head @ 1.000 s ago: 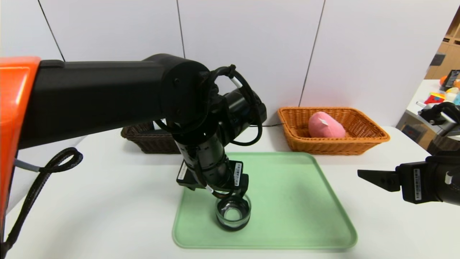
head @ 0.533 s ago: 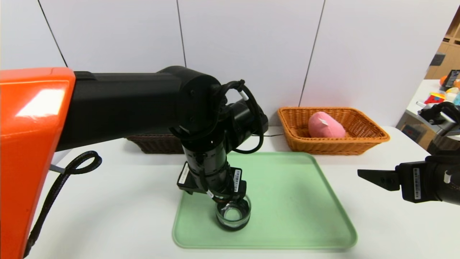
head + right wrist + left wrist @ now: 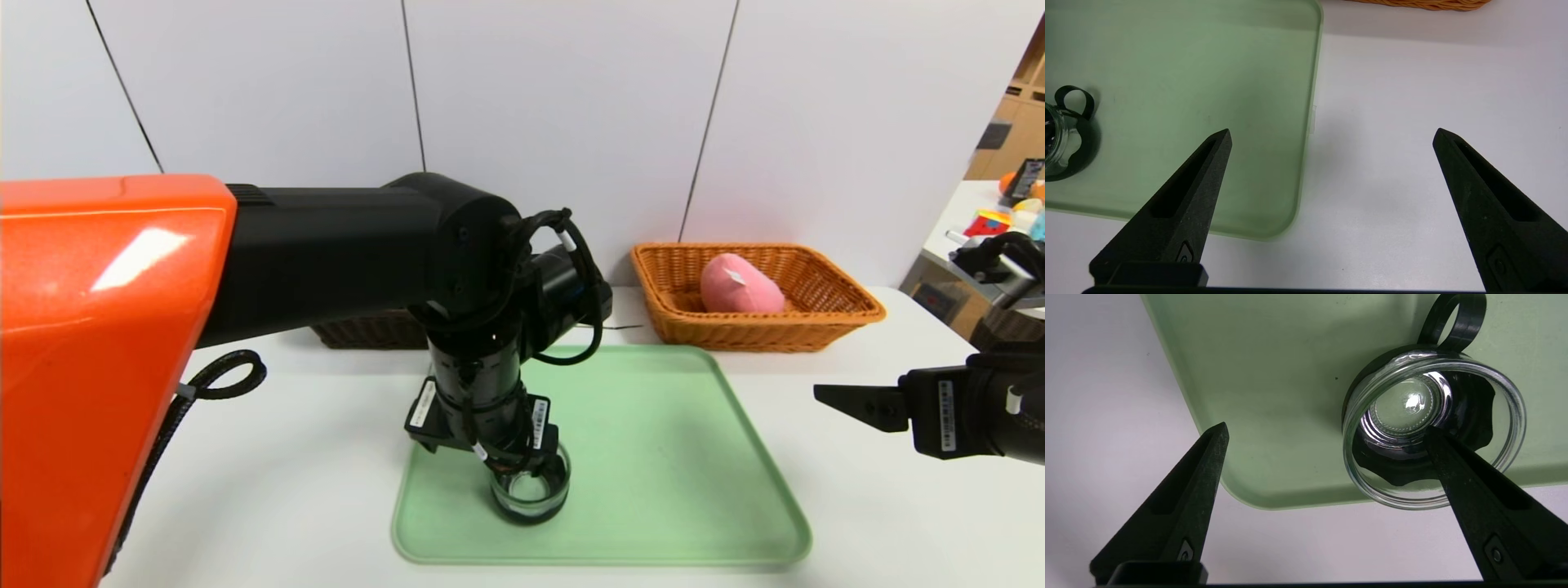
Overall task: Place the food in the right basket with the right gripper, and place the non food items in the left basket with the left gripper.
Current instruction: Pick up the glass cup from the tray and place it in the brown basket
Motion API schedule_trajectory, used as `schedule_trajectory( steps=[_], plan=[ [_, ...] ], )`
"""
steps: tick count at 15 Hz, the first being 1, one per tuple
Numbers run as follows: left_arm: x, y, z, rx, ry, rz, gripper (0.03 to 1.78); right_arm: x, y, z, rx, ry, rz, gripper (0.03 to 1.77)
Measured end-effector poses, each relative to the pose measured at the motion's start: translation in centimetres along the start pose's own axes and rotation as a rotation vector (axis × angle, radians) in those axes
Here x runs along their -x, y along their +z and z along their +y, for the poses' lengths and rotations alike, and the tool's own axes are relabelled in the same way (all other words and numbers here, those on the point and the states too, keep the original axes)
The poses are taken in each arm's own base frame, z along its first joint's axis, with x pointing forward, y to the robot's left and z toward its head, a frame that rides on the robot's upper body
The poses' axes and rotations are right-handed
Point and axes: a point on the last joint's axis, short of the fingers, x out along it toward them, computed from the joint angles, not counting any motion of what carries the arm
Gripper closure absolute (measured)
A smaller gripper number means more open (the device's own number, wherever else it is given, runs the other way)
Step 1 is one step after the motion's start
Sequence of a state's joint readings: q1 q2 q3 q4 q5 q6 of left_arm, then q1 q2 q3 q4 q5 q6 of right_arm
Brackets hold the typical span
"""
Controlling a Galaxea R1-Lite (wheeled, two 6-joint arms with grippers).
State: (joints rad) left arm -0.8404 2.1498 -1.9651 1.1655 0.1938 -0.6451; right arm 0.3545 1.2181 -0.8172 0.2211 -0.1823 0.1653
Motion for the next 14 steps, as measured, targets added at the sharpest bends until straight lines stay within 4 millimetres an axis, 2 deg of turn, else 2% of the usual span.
schedule_trajectory(
  steps=[14],
  plan=[
    [-1.8,0.4,-0.1,0.011,0.028,0.033,0.12,0.1,0.0,-0.1,-0.003,-0.007,-0.003,0.10]
  ],
)
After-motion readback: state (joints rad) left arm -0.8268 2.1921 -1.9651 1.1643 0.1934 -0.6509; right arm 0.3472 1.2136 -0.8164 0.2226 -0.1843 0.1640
